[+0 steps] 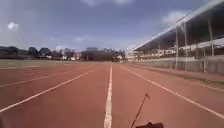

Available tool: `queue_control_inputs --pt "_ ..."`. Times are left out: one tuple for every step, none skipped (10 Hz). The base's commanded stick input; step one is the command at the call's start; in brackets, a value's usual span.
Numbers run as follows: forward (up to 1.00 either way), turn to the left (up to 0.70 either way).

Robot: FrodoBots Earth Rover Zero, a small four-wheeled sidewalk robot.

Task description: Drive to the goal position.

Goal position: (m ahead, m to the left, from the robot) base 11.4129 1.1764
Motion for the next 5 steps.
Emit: queue_control_inputs --pt "0.7 0.0" --pt "0.7 0.0" --pt "0.7 0.0" --pt "0.7 0.0" --pt "0.7 0.0"
